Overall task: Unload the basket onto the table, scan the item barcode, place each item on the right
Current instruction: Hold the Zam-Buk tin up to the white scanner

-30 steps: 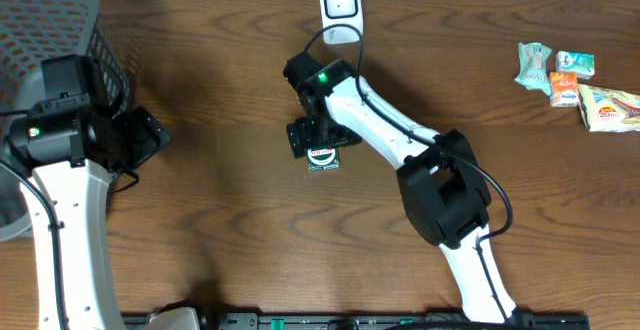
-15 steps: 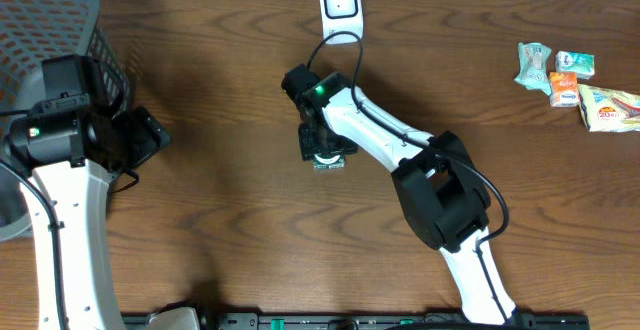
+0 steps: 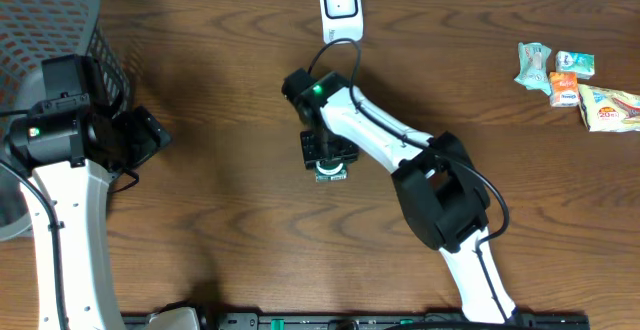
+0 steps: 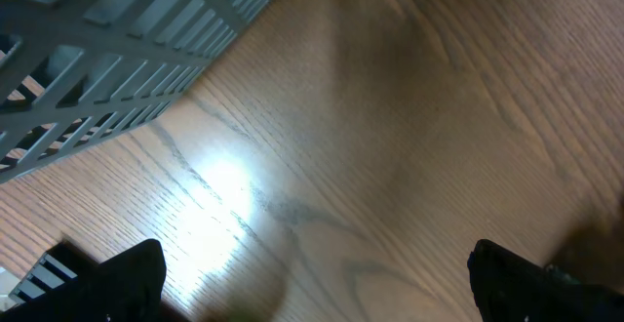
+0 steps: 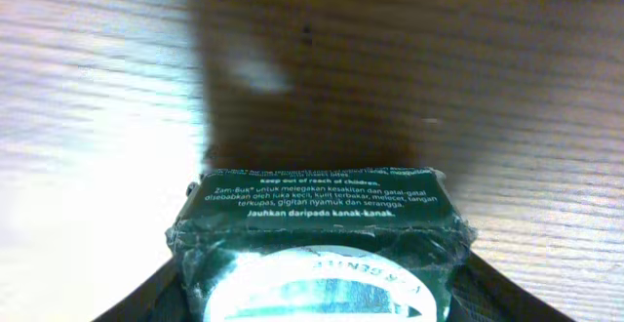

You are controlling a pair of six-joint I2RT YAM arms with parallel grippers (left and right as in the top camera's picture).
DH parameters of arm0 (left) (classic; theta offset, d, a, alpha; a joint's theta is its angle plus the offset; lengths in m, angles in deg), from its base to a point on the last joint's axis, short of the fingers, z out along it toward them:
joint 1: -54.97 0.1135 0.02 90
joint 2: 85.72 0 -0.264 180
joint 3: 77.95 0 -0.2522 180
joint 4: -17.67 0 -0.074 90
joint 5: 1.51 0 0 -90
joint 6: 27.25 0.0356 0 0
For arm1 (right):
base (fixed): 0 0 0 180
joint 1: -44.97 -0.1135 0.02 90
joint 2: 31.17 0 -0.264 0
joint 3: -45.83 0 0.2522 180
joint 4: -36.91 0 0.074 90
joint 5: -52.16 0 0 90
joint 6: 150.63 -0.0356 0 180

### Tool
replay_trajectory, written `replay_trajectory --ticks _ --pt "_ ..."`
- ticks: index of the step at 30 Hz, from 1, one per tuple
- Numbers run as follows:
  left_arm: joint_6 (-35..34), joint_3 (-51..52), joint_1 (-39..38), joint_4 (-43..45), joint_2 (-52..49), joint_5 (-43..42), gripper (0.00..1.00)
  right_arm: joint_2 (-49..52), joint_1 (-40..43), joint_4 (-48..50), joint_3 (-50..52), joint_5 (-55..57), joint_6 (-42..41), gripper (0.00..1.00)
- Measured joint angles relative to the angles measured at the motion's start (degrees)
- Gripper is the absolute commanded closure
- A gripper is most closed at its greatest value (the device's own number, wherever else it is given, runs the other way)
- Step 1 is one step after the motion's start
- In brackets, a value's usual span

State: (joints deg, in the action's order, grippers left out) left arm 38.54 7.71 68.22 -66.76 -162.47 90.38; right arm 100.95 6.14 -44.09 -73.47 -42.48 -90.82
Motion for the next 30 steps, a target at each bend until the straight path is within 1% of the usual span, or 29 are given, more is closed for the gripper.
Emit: replay_trajectory --ticks 5,9,13,16,19,23,26,30 --pt "0.0 0.0 0.0 0.0 0.0 0.0 0.02 0.0 4.22 0.55 -1.81 -12.17 6.38 0.48" --pt "0.0 0.0 -0.02 0.0 0.0 0.0 0.02 0.0 8.5 0.46 -1.84 -22.16 9.86 0.47" --pt "0.0 0.0 -0.02 0.0 0.0 0.0 0.02 0.0 13.97 0.46 -1.84 -34.53 11.98 0.47" --pt "0.0 0.0 -0.02 0.0 0.0 0.0 0.02 0.0 18.53 0.48 -1.88 -46.36 12.87 0.46" --pt "0.0 0.0 0.0 0.0 0.0 0.0 0.02 0.0 22.93 0.44 -1.88 -59.17 12.94 0.46" --pt "0.0 0.0 0.0 0.0 0.0 0.0 0.02 0.0 26.82 0.37 -1.9 -71.93 11.47 0.45" --pt "0.0 0.0 0.0 0.0 0.0 0.0 0.02 0.0 28.22 0.37 -1.9 -76.78 8.39 0.43" --pt "0.0 0.0 0.0 0.0 0.0 0.0 0.02 0.0 28.98 0.39 -1.9 -79.87 3.45 0.42"
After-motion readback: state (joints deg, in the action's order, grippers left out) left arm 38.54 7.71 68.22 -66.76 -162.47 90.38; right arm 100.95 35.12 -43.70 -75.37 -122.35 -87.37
